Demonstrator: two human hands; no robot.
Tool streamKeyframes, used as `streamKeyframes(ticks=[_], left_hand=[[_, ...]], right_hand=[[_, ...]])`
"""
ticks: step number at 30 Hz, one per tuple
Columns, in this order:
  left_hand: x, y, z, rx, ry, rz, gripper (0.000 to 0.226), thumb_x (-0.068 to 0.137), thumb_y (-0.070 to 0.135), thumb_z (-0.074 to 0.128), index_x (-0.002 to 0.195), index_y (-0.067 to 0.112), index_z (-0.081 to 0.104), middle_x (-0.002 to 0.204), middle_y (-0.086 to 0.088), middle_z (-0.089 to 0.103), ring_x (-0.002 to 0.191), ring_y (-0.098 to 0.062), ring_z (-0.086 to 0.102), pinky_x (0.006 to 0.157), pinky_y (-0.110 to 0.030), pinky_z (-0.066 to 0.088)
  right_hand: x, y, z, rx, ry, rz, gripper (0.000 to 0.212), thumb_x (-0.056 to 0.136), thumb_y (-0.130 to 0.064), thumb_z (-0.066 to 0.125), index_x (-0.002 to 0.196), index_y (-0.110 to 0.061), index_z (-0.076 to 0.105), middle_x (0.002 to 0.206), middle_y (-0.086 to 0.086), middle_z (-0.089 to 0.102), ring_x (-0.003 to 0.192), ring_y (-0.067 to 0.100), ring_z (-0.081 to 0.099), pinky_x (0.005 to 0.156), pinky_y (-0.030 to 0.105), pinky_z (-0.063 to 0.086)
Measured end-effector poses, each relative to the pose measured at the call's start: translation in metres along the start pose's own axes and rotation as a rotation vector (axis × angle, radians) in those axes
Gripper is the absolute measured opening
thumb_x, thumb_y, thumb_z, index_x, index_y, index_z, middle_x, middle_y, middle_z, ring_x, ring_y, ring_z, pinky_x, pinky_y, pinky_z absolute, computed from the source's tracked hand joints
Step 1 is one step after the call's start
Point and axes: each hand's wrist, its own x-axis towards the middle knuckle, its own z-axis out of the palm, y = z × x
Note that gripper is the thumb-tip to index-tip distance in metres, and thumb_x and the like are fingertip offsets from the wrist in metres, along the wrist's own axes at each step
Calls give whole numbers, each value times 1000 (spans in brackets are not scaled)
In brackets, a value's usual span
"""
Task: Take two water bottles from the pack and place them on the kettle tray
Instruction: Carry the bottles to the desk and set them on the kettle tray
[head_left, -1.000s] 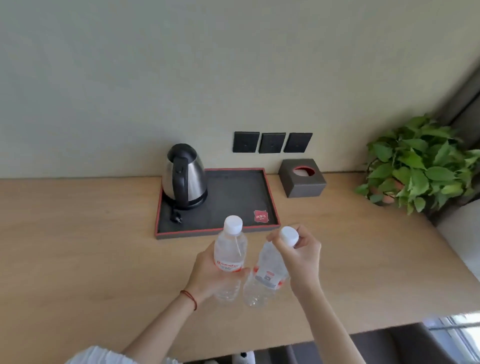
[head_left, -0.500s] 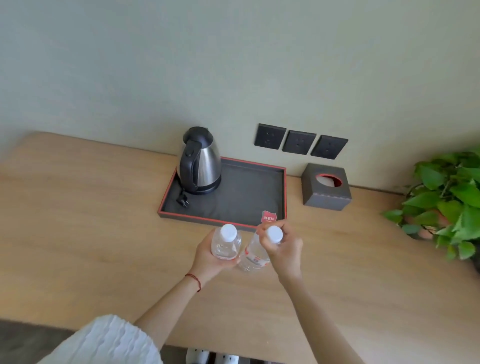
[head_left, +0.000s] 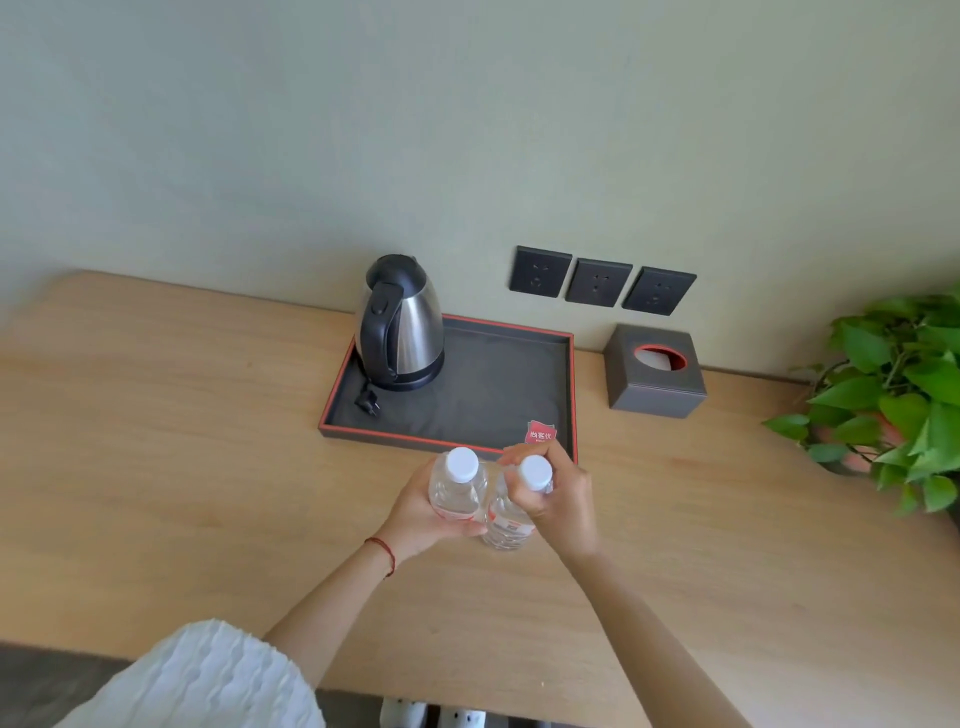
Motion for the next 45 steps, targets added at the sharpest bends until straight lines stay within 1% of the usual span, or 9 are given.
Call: streamKeyframes(ticks=[2,4,7,9,12,16,21,25,45], left_hand=[[-4,12,-6,36,-37,19,84,47,22,91,120,14,52,120,-4,61,111,-19,58,100,-38,46],[-7,30,-12,139,3,84,91,51,40,86,130,26,43,131,8,52,122,-3,47,103,-23,38],[-8,64,-13,375,86,295,57,64,51,71,114,32,51,115,15,59,109,3,53,92,-17,42],[-3,81,-8,664,169,426,28,72,44,63,93,28,55,97,14,59,91,-4,58,72,-22,47],[5,91,2,971,212,409,12,77,33,56,78,21,56,84,6,58,74,-18,60,56,-27,36],[6,84,10,1015,243,282,10,74,24,51,73,20,60,79,1,64,70,-27,62,55,-28,38],[6,80,4,974,215,268,8,72,20,50,66,19,56,74,-1,63,65,-28,59,57,-34,47],[7,80,3,988,185,265,8,72,21,52,64,21,53,74,1,63,63,-26,58,53,-29,37],[5,79,4,940,227,203,6,75,23,52,73,19,55,79,2,61,67,-19,58,57,-33,44]], right_hand=[[0,-3,0,-97,-16,-34,18,72,-7,75,86,-6,64,90,-3,71,84,8,66,68,11,47],[-1,-9,-4,-254,-22,-62,24,72,-18,76,90,-9,63,98,1,66,89,15,62,71,22,50],[-2,-16,-14,-536,-6,-95,41,72,-45,71,94,-12,60,98,2,62,88,21,60,60,29,47],[-2,-22,-18,-735,-37,-34,56,73,-64,59,106,-19,56,87,-1,65,78,22,63,54,25,40],[1,-30,-19,-949,-78,19,73,73,-74,48,128,-27,49,69,2,69,68,26,67,52,27,39],[9,-31,-16,-951,-52,-91,55,77,-59,60,114,-19,61,53,5,64,53,30,62,46,26,33],[33,-30,-28,-872,-179,-50,39,81,-45,58,105,-14,57,66,14,66,67,39,59,52,32,40],[61,-39,-43,-777,-180,-48,35,76,-40,67,83,-9,51,57,13,55,61,42,54,51,32,37],[283,-32,-45,-917,-454,-192,25,84,-10,63,107,-4,55,105,26,60,91,40,59,76,43,50]])
